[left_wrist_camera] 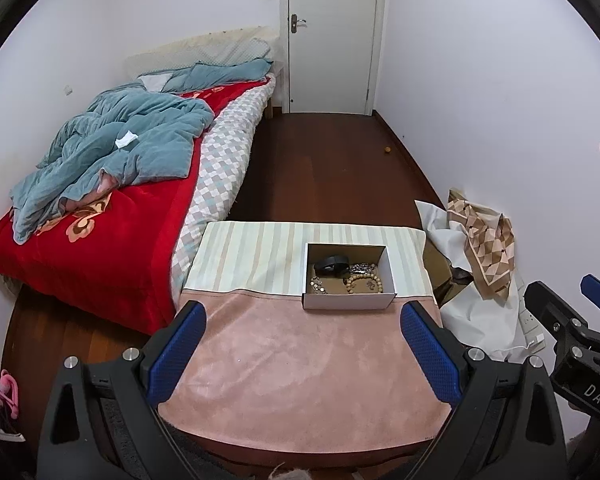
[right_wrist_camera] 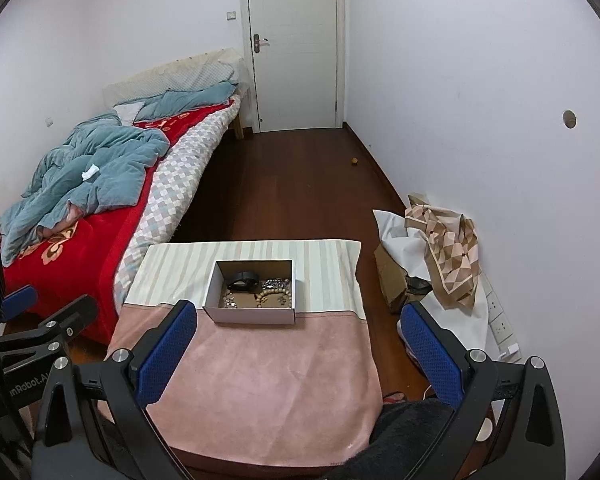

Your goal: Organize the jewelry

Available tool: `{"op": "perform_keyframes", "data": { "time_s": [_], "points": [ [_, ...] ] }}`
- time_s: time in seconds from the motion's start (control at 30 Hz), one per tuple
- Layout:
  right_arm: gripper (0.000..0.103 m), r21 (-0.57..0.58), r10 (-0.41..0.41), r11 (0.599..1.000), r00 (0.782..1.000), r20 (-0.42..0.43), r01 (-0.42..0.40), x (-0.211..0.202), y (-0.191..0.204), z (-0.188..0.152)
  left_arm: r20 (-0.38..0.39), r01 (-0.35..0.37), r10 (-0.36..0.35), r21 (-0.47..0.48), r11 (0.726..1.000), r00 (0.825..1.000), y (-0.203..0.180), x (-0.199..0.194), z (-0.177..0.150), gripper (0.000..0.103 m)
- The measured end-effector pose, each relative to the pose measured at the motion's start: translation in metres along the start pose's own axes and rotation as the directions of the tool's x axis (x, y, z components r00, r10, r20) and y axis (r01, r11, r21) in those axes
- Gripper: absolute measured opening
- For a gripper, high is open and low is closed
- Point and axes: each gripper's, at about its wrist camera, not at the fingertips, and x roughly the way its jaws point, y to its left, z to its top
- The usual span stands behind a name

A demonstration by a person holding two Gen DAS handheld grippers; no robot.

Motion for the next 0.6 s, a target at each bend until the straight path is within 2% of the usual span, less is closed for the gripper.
{"op": "perform_keyframes", "data": {
  "time_s": [0.3,0.43,0.6],
  "points": [
    [0.103,0.0,-0.023,1.0,0.999,-0.035,0.023,0.048,0.001,0.016,-0.026,-0.031,0.031,0.004,1.0,0.999,-0.003,0.039,0.018,0.102],
    [0.103,0.006,-0.042,0.999,0.997,-0.058,0.043,0.074,0.0,0.023,-0.083,-0.024,0.025,0.012,1.0,0.996,-0.004,0.062,0.024,0.102],
    [0.103,0.011,-0.05,0.999,0.993,-0.108,0.052,0.107,-0.003,0.031,-0.109,-0.04,0.041,0.011,0.999,0.993,-0.005,0.084,0.032,0.102]
  ]
}}
